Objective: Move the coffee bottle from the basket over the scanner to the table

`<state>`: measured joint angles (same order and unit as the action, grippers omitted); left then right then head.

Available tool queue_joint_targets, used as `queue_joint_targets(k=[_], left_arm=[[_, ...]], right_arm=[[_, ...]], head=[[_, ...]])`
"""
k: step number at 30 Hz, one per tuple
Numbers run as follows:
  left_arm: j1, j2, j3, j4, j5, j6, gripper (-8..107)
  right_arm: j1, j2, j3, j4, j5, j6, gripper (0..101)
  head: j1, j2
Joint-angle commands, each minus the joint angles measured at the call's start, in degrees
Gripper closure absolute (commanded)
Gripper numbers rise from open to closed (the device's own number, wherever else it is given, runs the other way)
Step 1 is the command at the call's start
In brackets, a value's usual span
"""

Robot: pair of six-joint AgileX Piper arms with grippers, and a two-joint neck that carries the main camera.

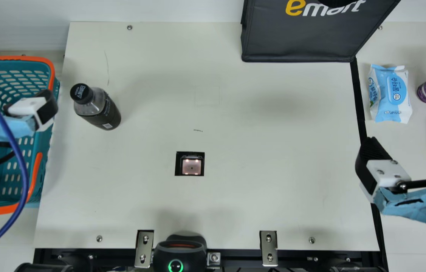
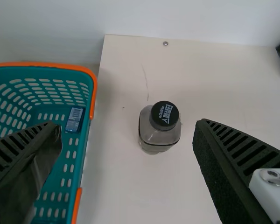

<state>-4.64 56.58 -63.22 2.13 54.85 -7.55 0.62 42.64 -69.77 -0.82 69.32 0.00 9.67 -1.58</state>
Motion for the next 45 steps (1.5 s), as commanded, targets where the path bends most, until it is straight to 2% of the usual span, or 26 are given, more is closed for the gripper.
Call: queue_joint_targets(k=[1, 16, 30, 42, 45], left_arm=[[-1.2, 1.2, 0.9, 0.8, -1.9, -1.3, 9], [-6.7, 8.2, 7.3, 5.0, -13.5, -8.2, 9], [-7.9, 13.3, 12.0, 9.5, -23.0, -14.9, 9], [-8.3, 16.6, 14.7, 12.7, -28.8, -19.2, 9], [-8.4, 17.1, 15.1, 13.4, -29.8, -20.0, 29]], right_arm=[[0.0, 0.0, 0.0, 0.0, 0.0, 0.0, 6], [0.0, 0.0, 0.0, 0.0, 0.0, 0.0, 6], [0.0, 0.0, 0.0, 0.0, -0.1, 0.0, 6], [0.0, 0.0, 0.0, 0.0, -0.1, 0.0, 6], [0.0, 0.0, 0.0, 0.0, -0.1, 0.0, 6]], head=[[-1.7, 0.0], [-1.7, 0.0], [-1.7, 0.0], [-1.7, 0.0], [-1.7, 0.0]])
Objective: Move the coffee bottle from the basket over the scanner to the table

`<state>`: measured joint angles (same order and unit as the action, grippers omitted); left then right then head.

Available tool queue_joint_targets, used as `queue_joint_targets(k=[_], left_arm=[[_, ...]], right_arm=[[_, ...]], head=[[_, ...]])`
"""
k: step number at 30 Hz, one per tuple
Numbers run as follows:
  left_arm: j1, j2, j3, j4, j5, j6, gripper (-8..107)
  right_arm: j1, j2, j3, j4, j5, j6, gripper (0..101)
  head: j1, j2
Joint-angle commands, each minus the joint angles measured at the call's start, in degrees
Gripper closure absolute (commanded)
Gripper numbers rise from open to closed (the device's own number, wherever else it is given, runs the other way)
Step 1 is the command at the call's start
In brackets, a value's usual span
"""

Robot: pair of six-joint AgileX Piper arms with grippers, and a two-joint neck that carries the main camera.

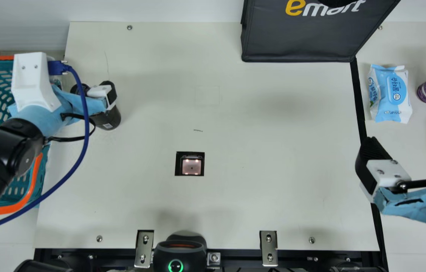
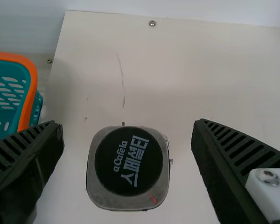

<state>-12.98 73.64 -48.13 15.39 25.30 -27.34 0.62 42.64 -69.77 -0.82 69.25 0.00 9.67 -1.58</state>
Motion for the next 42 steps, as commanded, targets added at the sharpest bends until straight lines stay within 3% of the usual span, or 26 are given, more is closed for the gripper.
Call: queue_joint_targets(k=[1, 12, 26, 42], left_arm=[[-0.1, 0.2, 0.2, 0.4, -0.6, -0.4, 36], [-1.8, -1.8, 0.1, 2.4, -0.3, -3.3, 107], [-11.0, -10.4, -3.4, 3.7, 12.4, -8.0, 107], [-28.3, -14.5, -6.3, 11.6, 25.6, -20.9, 107]], right_arm=[[0.0, 0.0, 0.0, 0.0, 0.0, 0.0, 6], [0.0, 0.0, 0.0, 0.0, 0.0, 0.0, 6], [0.0, 0.0, 0.0, 0.0, 0.0, 0.0, 6], [0.0, 0.0, 0.0, 0.0, 0.0, 0.0, 6]], head=[[-1.7, 0.0], [-1.7, 0.0], [-1.7, 0.0], [-1.7, 0.0]])
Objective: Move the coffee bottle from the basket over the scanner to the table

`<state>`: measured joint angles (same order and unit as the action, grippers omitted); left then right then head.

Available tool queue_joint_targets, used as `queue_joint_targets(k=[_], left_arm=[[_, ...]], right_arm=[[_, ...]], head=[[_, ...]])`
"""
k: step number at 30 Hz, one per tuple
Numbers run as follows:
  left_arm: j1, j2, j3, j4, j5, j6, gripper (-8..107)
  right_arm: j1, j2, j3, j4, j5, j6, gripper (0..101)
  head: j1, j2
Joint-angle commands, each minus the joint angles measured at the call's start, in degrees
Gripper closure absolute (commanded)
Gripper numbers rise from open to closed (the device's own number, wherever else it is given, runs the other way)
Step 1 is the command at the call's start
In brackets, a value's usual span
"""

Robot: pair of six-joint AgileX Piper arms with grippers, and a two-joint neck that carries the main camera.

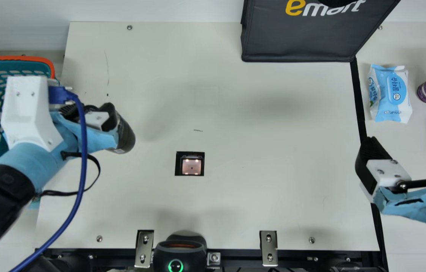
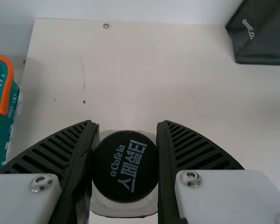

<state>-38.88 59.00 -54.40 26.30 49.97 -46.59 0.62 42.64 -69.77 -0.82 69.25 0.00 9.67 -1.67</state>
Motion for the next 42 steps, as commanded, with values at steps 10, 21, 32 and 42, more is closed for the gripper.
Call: queue_joint_targets(k=[10, 21, 32, 42], left_arm=[[-15.8, 1.9, -0.7, 6.0, 6.9, -11.4, 107], [-28.4, 4.2, -2.3, 10.5, 12.6, -21.7, 107], [-36.2, 5.9, -3.6, 11.3, 15.5, -32.5, 107], [-38.6, 6.2, -3.7, 10.7, 15.0, -39.0, 107]], right_arm=[[0.0, 0.0, 0.0, 0.0, 0.0, 0.0, 6], [0.0, 0.0, 0.0, 0.0, 0.0, 0.0, 6], [0.0, 0.0, 0.0, 0.0, 0.0, 0.0, 6], [0.0, 0.0, 0.0, 0.0, 0.0, 0.0, 6]], head=[[-1.7, 0.1], [-1.7, 0.1], [-1.7, 0.1], [-1.7, 0.1]])
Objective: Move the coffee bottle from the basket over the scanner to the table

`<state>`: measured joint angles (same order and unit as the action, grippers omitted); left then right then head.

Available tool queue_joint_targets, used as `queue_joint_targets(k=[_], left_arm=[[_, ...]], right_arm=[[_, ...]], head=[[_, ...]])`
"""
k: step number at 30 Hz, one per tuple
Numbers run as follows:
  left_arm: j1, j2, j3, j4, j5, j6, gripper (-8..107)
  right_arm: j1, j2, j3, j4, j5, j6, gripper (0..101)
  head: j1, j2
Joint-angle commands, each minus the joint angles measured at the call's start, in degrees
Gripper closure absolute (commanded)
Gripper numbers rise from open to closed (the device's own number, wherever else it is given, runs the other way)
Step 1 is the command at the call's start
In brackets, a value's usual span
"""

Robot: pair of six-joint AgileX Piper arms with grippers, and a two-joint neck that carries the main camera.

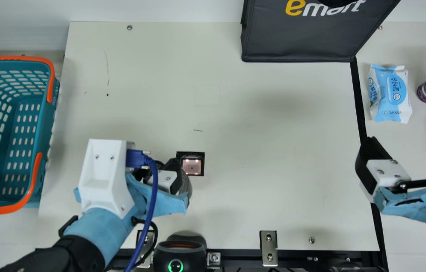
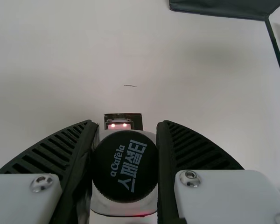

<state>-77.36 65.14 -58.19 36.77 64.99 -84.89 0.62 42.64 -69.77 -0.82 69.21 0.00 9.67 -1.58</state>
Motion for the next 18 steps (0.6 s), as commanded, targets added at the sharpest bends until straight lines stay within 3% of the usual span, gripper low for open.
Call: queue_joint_targets(k=[1, 9, 18], left_arm=[[-0.3, 0.2, 0.1, 0.5, -0.1, -1.3, 107], [-0.5, 3.1, 0.9, 4.8, -1.9, -6.5, 107], [4.0, 10.0, -1.3, 7.4, -6.8, -7.9, 107]], right_arm=[[0.0, 0.0, 0.0, 0.0, 0.0, 0.0, 6], [0.0, 0.0, 0.0, 0.0, 0.0, 0.0, 6], [0.0, 0.0, 0.0, 0.0, 0.0, 0.0, 6]], head=[[-1.7, 0.0], [-1.7, 0.0], [-1.7, 0.0]])
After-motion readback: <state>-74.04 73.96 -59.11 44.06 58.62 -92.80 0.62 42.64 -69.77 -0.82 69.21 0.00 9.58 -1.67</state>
